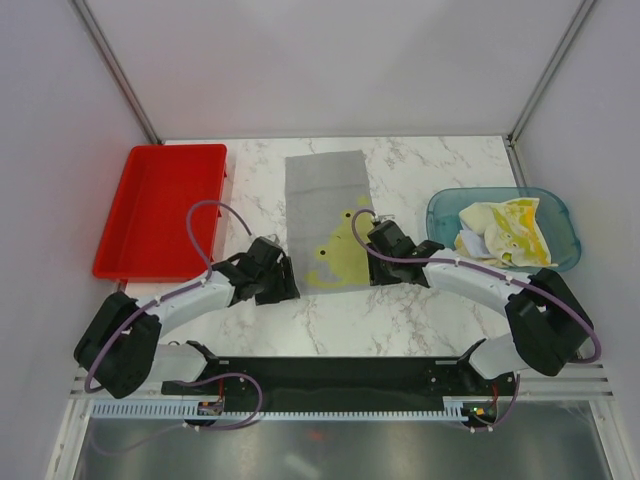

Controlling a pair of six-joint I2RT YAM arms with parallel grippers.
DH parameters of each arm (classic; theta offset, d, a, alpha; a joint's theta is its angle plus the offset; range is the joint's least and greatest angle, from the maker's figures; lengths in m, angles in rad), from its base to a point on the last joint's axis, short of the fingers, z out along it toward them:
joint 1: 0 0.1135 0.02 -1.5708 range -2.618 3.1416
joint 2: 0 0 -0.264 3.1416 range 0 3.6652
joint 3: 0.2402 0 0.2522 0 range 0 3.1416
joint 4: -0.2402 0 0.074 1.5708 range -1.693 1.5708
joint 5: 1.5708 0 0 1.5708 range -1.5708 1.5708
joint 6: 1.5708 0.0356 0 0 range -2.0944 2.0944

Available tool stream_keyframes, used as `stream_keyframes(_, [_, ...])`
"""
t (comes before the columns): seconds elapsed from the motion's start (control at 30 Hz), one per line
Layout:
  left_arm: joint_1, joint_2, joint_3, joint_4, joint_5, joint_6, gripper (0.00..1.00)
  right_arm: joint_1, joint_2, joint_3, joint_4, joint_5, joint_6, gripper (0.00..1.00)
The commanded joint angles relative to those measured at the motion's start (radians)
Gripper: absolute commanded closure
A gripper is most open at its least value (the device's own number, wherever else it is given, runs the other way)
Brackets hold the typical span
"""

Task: Fold and stack the towels
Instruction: Flatten out the crumpled towel

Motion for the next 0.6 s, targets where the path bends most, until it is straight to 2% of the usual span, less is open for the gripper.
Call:
stream_keyframes(0.0, [0.004,0.015,-0.022,0.152,0.011,-0.051,0.35,0.000,-0.007,-0.030,0.033,0.091,0.135,0.51])
stream_keyframes(0.23, [0.005,0.068,-0.018,0.157,-0.011,-0.053,0.38,-0.001,0.010,-0.097,0.125,0.034,0.159,0.51])
stream_keyframes(0.57, [0.030,0.096,-0.010,0.185,-0.005,-0.018,0.40,-0.009,0.010,-0.163,0.248,-0.015,0.139,0.62])
